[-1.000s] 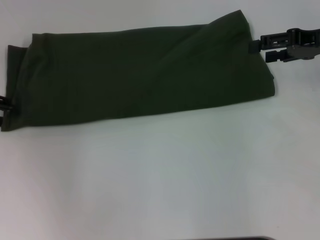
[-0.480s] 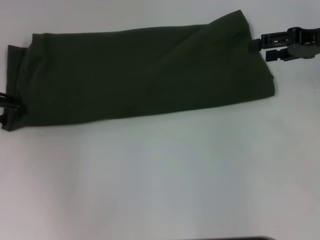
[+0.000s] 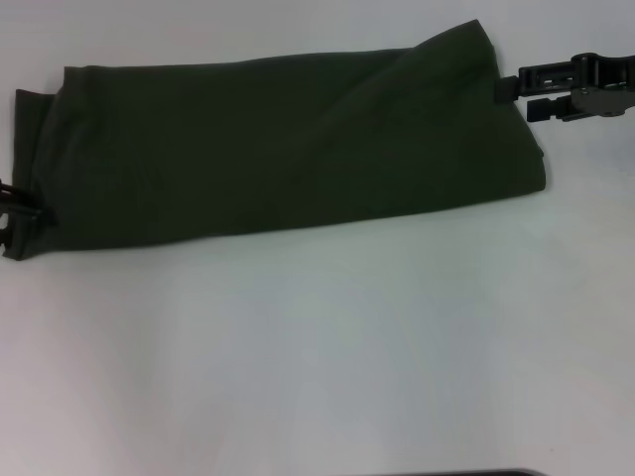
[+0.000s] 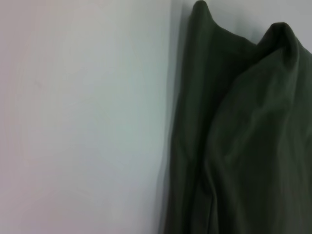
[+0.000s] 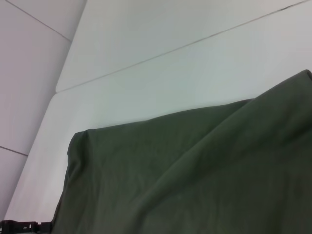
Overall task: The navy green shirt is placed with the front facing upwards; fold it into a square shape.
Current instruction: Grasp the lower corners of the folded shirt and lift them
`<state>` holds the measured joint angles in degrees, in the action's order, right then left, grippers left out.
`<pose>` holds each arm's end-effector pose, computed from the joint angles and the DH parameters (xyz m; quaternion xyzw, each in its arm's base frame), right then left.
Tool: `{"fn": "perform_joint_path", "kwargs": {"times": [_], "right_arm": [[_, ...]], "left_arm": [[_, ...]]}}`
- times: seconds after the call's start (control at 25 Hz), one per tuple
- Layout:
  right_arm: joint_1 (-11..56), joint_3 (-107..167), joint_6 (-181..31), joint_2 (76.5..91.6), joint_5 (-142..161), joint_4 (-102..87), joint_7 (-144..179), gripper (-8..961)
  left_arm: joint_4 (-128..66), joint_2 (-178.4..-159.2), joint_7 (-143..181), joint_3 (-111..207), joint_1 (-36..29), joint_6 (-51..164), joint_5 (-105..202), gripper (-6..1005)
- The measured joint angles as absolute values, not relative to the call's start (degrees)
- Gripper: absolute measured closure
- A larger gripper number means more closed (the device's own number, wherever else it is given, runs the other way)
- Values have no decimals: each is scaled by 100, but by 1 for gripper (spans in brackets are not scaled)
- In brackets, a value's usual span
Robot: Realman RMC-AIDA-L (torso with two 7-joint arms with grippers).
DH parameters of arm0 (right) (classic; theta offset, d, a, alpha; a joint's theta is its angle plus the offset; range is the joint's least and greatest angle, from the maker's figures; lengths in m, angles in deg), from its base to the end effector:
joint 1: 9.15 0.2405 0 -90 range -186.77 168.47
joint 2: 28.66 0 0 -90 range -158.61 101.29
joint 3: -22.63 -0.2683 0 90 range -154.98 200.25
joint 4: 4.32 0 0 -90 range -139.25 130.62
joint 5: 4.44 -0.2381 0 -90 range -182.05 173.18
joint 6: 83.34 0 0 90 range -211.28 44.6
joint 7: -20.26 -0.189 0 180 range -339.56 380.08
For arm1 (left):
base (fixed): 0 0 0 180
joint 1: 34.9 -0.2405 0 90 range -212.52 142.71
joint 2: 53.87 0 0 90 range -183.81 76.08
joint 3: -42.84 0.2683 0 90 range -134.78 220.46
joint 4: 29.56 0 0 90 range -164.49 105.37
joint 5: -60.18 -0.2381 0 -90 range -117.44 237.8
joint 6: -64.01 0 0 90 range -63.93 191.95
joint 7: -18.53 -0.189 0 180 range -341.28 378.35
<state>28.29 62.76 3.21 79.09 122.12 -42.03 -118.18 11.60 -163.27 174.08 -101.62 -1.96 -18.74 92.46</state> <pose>0.2969 0.4249 0.0309 -0.7738 0.6065 0.1473 0.1079 -0.3858 0.3838 0.0371 -0.6344 -0.7488 -0.0334 0.1891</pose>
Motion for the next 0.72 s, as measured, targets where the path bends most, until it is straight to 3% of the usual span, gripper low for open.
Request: {"fn": "perform_joint_path", "kwargs": {"times": [0.4, 0.72], "right_arm": [[2830, 6229, 410, 7904, 12199, -4210, -11822, 38], [2828, 6092, 486, 7890, 12177, -4212, -11815, 38]], "left_arm": [[1157, -16390, 17379, -10154, -157, -1927, 9246, 463], [1205, -16426, 17302, -9777, -51, -1948, 9234, 561]]}}
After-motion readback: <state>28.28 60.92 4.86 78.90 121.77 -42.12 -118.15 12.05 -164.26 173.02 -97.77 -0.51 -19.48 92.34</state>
